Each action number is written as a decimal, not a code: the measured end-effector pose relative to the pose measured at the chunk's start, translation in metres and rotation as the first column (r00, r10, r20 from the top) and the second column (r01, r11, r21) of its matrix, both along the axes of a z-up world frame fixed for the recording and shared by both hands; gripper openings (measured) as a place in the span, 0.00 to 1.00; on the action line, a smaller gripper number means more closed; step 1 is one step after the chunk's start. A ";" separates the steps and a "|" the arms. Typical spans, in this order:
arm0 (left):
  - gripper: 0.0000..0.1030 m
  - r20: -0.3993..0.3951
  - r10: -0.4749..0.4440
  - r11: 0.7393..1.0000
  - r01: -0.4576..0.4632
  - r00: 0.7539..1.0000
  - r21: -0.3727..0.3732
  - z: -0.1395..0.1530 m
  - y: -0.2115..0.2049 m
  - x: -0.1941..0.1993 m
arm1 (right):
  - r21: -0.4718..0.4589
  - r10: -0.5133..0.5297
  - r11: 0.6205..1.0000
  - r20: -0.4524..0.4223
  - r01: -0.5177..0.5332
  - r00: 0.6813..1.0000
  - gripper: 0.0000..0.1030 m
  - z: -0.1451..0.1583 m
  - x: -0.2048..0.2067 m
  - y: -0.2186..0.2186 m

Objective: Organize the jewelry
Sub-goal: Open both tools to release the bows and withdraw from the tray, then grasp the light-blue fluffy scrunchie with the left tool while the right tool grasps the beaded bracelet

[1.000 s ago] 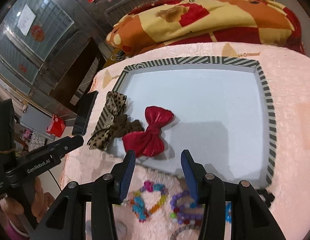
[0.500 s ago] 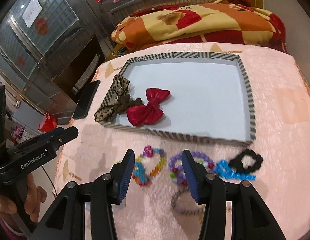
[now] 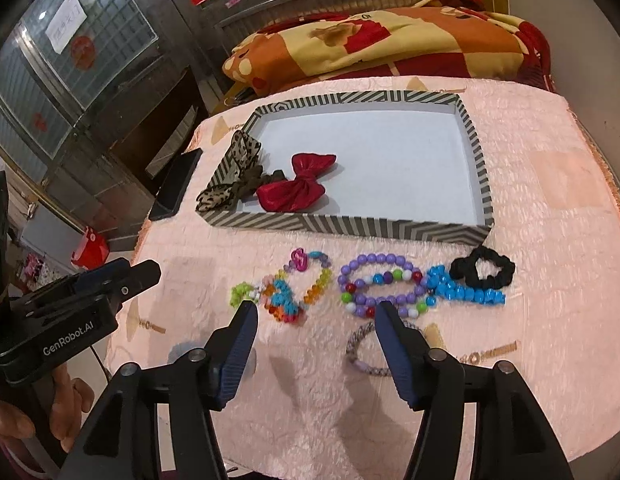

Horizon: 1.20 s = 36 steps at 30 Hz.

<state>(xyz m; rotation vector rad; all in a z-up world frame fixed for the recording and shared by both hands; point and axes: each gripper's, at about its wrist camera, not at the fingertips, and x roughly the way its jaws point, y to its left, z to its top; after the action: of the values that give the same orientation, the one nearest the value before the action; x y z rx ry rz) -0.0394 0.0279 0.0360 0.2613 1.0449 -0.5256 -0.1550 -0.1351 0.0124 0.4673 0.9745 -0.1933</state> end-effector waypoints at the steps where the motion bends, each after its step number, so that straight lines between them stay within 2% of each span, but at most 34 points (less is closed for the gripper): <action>1: 0.46 0.001 -0.001 1.000 0.001 1.000 0.001 0.000 0.001 -0.002 | -0.002 0.001 1.000 -0.002 -0.001 1.000 0.57 -0.001 -0.001 0.002; 10: 0.47 -0.004 -0.019 1.000 0.019 1.000 0.013 -0.003 0.005 -0.013 | -0.005 0.003 1.000 -0.011 -0.003 1.000 0.57 -0.004 -0.004 0.008; 14: 0.54 -0.030 -0.027 0.999 0.026 0.999 -0.024 -0.004 0.010 -0.015 | -0.003 0.003 1.000 -0.019 -0.003 1.000 0.58 -0.005 -0.005 0.008; 17: 0.55 -0.046 -0.020 0.999 0.018 0.999 -0.045 -0.004 0.013 -0.014 | -0.007 0.002 1.000 -0.025 -0.002 1.000 0.58 -0.006 -0.004 0.009; 28: 0.55 -0.103 -0.029 0.998 0.024 0.994 -0.049 -0.011 0.023 -0.013 | 0.010 -0.003 1.000 -0.043 0.003 0.999 0.60 -0.012 -0.007 0.005; 32: 0.63 -0.134 -0.102 0.993 0.093 0.986 -0.074 -0.016 0.032 -0.021 | 0.014 -0.013 1.000 -0.053 0.014 0.999 0.60 -0.017 -0.013 -0.002; 36: 0.63 -0.164 -0.149 0.988 0.142 0.975 -0.053 -0.029 0.035 -0.029 | 0.045 -0.016 0.999 -0.066 0.019 0.998 0.60 -0.027 -0.020 -0.011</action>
<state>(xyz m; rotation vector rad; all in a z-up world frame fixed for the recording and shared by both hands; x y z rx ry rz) -0.0685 0.0631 0.0073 0.2617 1.1822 -0.7108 -0.1746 -0.1458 -0.0148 0.5138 1.0415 -0.2034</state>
